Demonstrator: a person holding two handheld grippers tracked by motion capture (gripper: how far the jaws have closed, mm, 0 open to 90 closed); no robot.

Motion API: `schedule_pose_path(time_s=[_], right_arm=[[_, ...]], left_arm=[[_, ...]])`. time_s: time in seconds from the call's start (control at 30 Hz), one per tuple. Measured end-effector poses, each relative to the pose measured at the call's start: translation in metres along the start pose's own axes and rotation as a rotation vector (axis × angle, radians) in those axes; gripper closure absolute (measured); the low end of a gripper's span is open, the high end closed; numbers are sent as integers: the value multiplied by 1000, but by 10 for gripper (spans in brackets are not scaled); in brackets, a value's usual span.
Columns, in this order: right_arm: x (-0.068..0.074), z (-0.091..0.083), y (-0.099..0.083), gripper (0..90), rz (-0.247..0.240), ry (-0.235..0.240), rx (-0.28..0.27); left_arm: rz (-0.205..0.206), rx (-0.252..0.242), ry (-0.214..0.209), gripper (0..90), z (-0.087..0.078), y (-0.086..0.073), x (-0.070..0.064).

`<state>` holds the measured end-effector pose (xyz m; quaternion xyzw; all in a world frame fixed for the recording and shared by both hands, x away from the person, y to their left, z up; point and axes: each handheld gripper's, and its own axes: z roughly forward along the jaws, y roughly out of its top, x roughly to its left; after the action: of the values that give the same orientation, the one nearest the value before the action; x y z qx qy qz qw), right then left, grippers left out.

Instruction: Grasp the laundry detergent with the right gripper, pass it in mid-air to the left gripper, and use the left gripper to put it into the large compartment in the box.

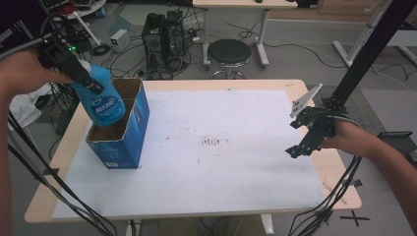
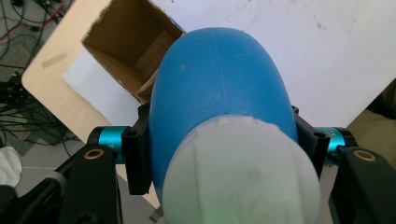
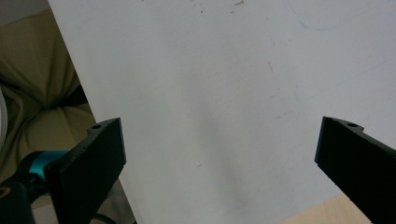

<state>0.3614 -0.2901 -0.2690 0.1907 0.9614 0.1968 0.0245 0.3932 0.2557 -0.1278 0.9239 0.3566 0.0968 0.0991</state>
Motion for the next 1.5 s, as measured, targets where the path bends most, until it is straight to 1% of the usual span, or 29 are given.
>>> schedule_pose_path(time_s=[0.1,0.17,0.27,0.3,0.33,0.37,0.43,0.47,0.5,0.73,0.77,0.8,0.83,0.93,0.97,1.0,1.07,1.1,1.13,1.17,1.2,1.27,1.3,1.33,1.37,1.4,1.43,1.47,1.5], right_arm=[[0,1,0,8,9,-18,4],[0,1,0,8,8,-19,1],[0,2,-1,8,20,0,-1],[0,2,-1,9,21,-7,0],[-2,2,-2,8,8,-22,-4],[-1,3,-2,8,22,-20,-7],[-1,3,-3,8,27,-21,-3],[-1,4,-3,8,29,-24,-3],[-1,4,-4,9,40,-23,2],[-1,7,-3,9,39,-25,5],[0,7,-3,8,49,-27,10],[-1,7,-4,8,48,-26,7],[-1,8,-4,8,43,-25,2],[-1,10,-4,9,48,-24,7],[-1,10,-4,8,45,-23,9],[-1,10,-3,9,44,-23,6],[-1,11,-4,8,52,-23,3],[-2,11,-4,8,45,-21,6],[-2,12,-4,9,49,-22,8],[-1,12,-4,8,56,-23,14],[-2,12,-5,8,54,-23,12],[-2,13,-5,8,56,-20,14],[-2,13,-5,8,57,-19,16],[-2,14,-5,8,60,-15,15],[-2,14,-5,8,56,-17,12],[-2,14,-5,8,58,-16,13],[-2,14,-5,8,48,-21,14],[-2,15,-4,8,52,-19,15],[-2,15,-4,8,53,-15,15]], left_arm=[[3,9,-5,375,12,-1,4],[13,31,-7,375,21,-2,6],[-6,21,-16,375,37,-5,7],[-5,21,-14,375,43,-7,8],[15,40,-17,375,48,-8,9],[2,32,-14,375,55,-9,8],[2,38,-17,375,67,-12,9],[19,53,-20,375,71,-13,10],[3,36,-20,375,77,-15,9],[13,51,-33,375,107,-21,9],[32,74,-38,375,109,-21,10],[35,74,-30,375,112,-21,11],[14,60,-30,375,117,-22,9],[46,94,-22,375,125,-22,10],[30,74,-17,375,130,-22,7],[57,105,-20,375,130,-21,9],[53,104,-20,375,135,-22,8],[39,100,-24,375,138,-22,7],[59,119,-24,375,139,-22,8],[49,115,-26,375,141,-23,7],[68,132,-27,374,142,-22,8],[24,97,-26,374,147,-23,4],[58,127,-31,374,147,-23,7],[68,138,-32,374,149,-23,7],[58,136,-34,375,151,-23,6],[71,145,-31,374,151,-23,6],[20,97,-32,374,154,-24,3],[20,93,-31,374,154,-24,4],[42,112,-33,374,153,-23,5]])
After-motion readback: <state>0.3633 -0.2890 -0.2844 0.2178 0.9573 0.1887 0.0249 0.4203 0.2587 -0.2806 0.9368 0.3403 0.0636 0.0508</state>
